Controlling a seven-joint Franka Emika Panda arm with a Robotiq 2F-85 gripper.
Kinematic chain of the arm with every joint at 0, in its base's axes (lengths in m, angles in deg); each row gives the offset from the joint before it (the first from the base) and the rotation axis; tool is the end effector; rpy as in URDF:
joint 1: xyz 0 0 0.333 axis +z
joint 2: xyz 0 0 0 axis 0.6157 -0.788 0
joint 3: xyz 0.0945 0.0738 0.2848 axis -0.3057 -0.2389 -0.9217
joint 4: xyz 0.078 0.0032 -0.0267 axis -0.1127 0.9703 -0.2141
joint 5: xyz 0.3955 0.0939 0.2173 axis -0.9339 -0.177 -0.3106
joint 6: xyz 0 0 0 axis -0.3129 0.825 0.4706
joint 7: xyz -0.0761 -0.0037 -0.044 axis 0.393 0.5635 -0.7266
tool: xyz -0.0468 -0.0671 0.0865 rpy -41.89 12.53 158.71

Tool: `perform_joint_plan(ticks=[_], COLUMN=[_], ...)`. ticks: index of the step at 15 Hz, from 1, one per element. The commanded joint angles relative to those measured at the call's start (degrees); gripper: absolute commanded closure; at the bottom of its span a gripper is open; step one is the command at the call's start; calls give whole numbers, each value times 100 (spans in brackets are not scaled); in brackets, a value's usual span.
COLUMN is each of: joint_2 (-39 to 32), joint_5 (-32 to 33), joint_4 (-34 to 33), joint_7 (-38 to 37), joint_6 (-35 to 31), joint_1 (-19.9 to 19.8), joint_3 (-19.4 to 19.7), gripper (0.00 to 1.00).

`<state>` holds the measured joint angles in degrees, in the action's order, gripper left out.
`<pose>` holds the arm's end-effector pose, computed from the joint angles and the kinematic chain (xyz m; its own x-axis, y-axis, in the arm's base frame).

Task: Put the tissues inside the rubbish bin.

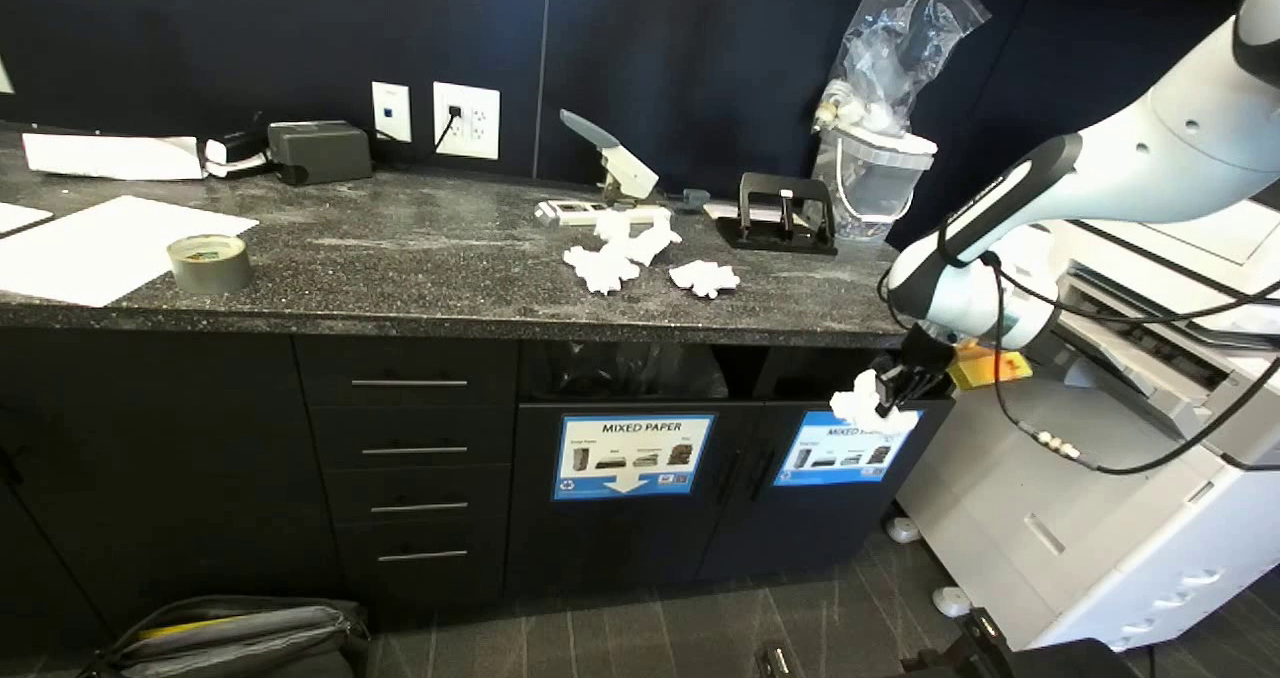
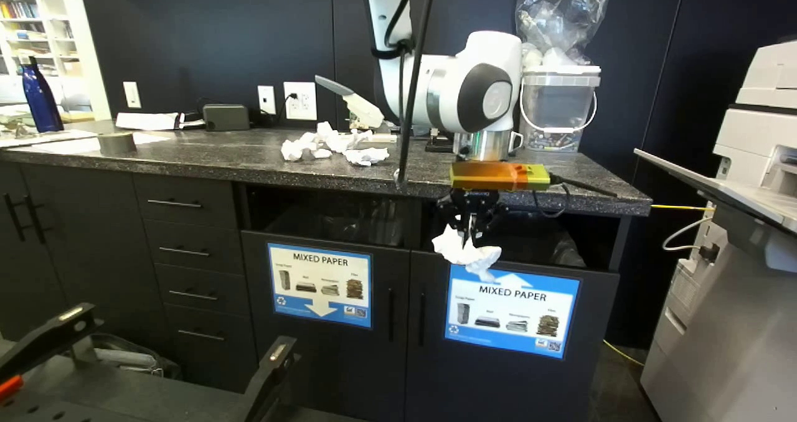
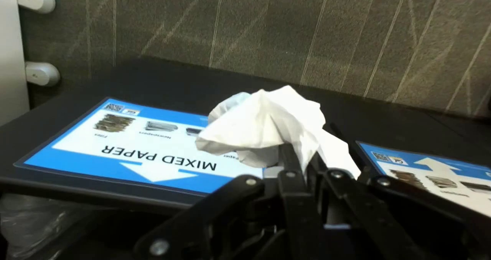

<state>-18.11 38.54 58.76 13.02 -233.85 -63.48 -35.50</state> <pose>0.5972 -0.2609 0.0426 0.9654 0.2347 0.1141 0.2334 -0.9721 0.0244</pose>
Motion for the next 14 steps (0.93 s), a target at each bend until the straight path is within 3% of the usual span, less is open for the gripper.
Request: perform_joint_plan(ticks=[1,4,7,10,14], joint_2=[-102,-624,-1390,-2086,-2895], joint_5=[-300,4,979,2081,2865], joint_4=[581,613,430,181,-529], joint_7=[556,647,349,-152,-1332], joint_6=[-1581,-2677,-3492,-4050,-4870], joint_1=[-768,-1782,-2608,-2875,-2630], joint_3=[-926,-2049,-2830,-2890,-2587], gripper=[91,91,91,91,90])
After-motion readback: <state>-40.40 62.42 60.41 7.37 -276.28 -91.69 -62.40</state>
